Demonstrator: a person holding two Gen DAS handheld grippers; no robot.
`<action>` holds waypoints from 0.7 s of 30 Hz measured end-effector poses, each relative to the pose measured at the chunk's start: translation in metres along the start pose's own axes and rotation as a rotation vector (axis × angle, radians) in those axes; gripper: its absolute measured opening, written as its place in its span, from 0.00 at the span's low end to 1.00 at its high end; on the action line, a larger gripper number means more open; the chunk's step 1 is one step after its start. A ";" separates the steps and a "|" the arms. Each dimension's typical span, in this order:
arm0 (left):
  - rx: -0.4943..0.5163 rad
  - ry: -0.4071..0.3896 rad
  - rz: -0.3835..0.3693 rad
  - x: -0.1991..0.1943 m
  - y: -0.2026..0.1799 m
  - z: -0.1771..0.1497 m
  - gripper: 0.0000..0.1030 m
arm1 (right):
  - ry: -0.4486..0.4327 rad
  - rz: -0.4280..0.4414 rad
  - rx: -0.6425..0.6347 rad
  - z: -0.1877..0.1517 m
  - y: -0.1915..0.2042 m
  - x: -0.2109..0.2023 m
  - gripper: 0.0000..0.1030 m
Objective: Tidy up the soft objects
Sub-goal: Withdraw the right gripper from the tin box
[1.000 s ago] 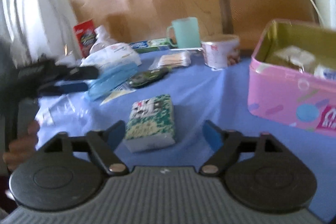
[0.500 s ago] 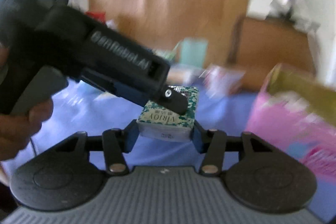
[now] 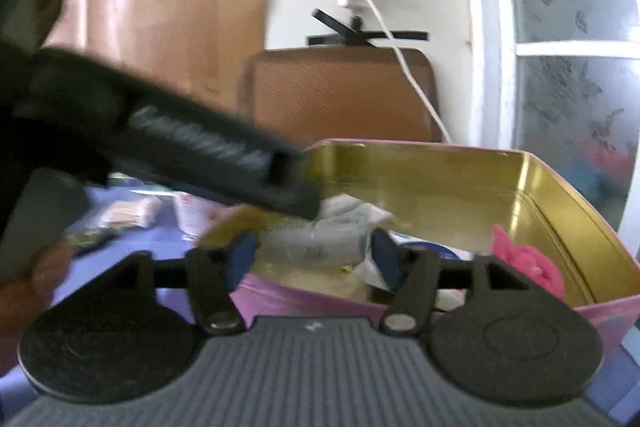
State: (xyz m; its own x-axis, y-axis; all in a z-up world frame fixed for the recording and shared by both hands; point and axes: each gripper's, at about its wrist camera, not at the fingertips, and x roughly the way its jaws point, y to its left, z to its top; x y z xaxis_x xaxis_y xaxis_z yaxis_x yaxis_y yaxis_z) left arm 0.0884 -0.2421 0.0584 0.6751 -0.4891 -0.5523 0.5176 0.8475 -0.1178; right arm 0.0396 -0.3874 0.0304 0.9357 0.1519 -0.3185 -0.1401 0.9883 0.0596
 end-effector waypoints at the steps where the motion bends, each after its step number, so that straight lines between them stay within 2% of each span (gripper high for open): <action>1: -0.013 -0.008 -0.014 -0.003 0.001 -0.002 0.66 | -0.016 0.005 0.016 0.000 -0.004 -0.003 0.71; 4: -0.034 -0.054 0.001 -0.025 0.013 -0.010 0.71 | -0.024 0.022 0.053 0.000 -0.017 -0.008 0.70; 6: -0.053 -0.085 0.014 -0.041 0.025 -0.015 0.72 | -0.032 0.025 0.105 0.003 -0.022 -0.011 0.53; 7: -0.070 -0.097 0.020 -0.050 0.032 -0.019 0.72 | -0.037 0.041 0.128 0.001 -0.023 -0.018 0.49; 9: -0.108 -0.113 0.039 -0.066 0.050 -0.033 0.72 | -0.052 0.069 0.150 0.003 -0.020 -0.024 0.33; 11: -0.135 -0.114 0.094 -0.078 0.068 -0.047 0.72 | -0.064 0.096 0.133 0.003 -0.011 -0.027 0.25; 17: -0.230 -0.093 0.297 -0.116 0.131 -0.100 0.72 | -0.019 0.229 0.042 0.007 0.038 -0.014 0.24; 21: -0.276 -0.127 0.397 -0.140 0.164 -0.119 0.72 | 0.075 0.334 -0.007 0.012 0.080 0.015 0.25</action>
State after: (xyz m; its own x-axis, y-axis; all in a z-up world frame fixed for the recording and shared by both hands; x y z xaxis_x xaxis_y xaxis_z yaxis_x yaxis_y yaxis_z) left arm 0.0159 -0.0100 0.0185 0.8593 -0.1246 -0.4960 0.0612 0.9879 -0.1422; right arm 0.0466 -0.3064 0.0418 0.8112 0.4675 -0.3513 -0.4374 0.8838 0.1660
